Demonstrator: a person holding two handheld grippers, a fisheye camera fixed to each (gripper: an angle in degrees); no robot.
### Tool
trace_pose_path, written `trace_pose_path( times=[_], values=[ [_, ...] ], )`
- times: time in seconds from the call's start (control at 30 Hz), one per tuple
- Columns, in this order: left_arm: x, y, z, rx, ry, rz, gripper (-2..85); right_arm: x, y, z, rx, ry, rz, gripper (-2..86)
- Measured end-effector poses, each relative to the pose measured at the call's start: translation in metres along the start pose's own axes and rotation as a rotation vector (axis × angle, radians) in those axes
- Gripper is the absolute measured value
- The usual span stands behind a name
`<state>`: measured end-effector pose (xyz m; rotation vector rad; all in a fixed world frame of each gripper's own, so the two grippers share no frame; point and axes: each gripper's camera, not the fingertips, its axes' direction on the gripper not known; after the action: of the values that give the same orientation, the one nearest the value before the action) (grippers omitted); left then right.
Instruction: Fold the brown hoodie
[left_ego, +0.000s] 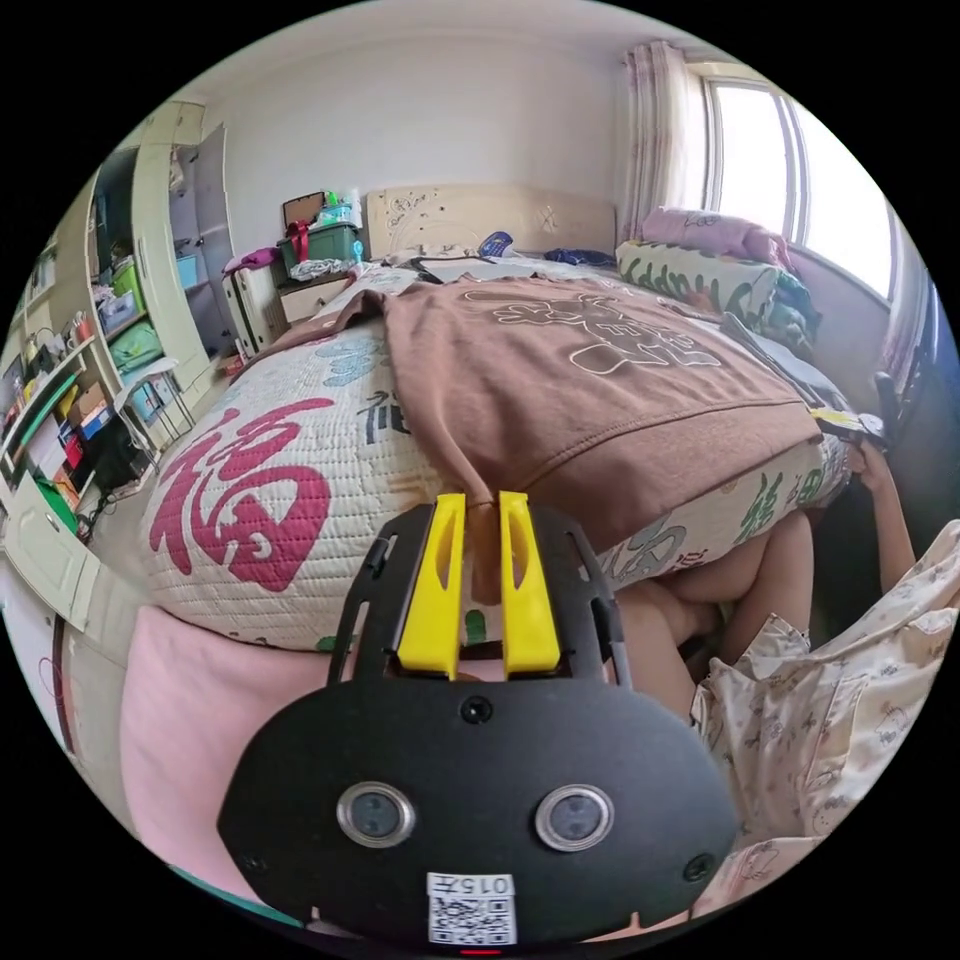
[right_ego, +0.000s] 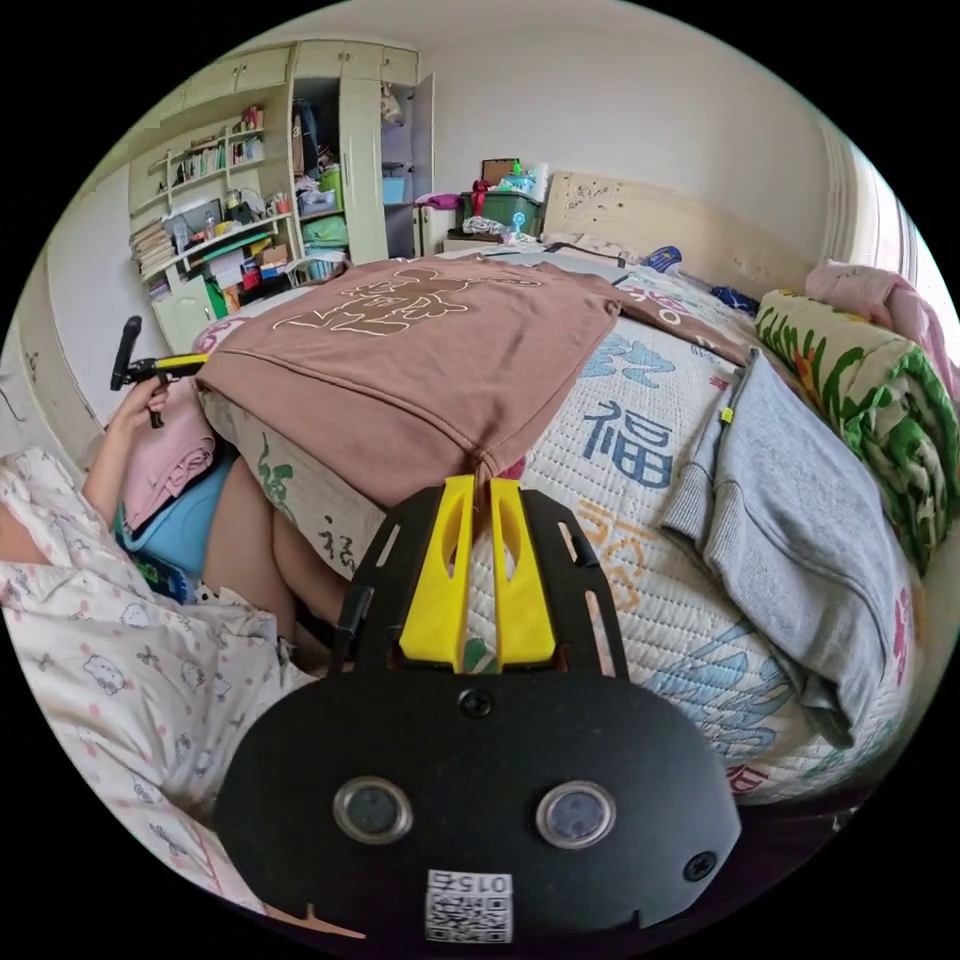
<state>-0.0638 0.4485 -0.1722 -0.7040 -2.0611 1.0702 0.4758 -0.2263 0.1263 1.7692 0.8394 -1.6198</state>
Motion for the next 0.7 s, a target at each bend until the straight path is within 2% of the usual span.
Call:
trace_pose_path(
  times=[0.17, 0.3, 0.4, 0.57, 0.7],
  values=[
    [0.003, 0.027, -0.023, 0.037, -0.142, 0.088, 6.0, -0.029, 0.007, 0.04, 0.012, 0.14, -0.063, 1.9],
    [-0.017, 0.054, -0.037, 0.068, -0.159, 0.05, 5.9, -0.033, 0.023, 0.059, 0.078, 0.154, -0.02, 1.6],
    [-0.041, 0.083, -0.047, 0.116, -0.149, -0.004, 5.9, -0.043, 0.036, 0.074, 0.142, 0.19, 0.027, 1.1],
    [-0.105, 0.151, -0.059, 0.242, -0.049, -0.238, 5.2, -0.057, 0.063, 0.093, 0.306, 0.196, 0.214, 0.5],
    [-0.144, 0.189, -0.066, 0.293, -0.009, -0.326, 3.5, -0.058, 0.063, 0.092, 0.317, 0.161, 0.234, 0.3]
  ],
)
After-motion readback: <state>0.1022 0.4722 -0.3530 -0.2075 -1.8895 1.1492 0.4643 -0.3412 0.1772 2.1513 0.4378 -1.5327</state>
